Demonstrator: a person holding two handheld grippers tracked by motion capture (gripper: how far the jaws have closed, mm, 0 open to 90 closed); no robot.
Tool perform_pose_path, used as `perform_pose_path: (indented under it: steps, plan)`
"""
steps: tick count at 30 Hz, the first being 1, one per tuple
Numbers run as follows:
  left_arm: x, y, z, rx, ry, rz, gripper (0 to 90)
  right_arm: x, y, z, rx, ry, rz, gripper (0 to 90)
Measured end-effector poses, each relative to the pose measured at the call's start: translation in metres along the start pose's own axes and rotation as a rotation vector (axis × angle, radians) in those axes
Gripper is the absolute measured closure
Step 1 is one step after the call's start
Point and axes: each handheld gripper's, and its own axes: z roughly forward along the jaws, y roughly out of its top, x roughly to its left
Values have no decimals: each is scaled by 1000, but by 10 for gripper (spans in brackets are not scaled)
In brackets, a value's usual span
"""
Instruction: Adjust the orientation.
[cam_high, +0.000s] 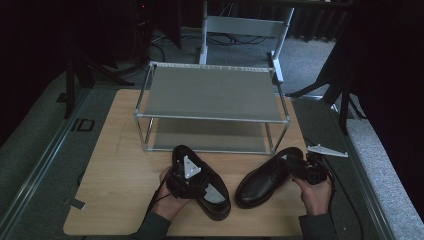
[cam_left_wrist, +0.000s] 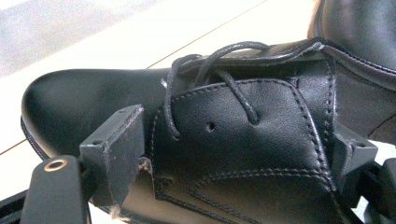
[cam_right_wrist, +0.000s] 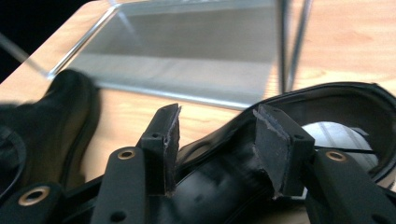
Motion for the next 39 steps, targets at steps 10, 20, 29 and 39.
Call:
perform_pose_path:
  steps: [10, 20, 29, 39]
  plan:
    - [-1, 0, 1, -1, 3, -1, 199, 43, -54, -17, 68, 41, -289, 693]
    - [-1, 0, 1, -4, 2, -4, 198, 59, -101, -7, 261, 53, -395, 889]
    - [-1, -1, 2, -6, 1, -7, 197, 75, -99, 29, 296, 88, -461, 892]
    - [-1, -1, 2, -4, -1, -3, 196, 90, -68, 67, 210, 94, -492, 894]
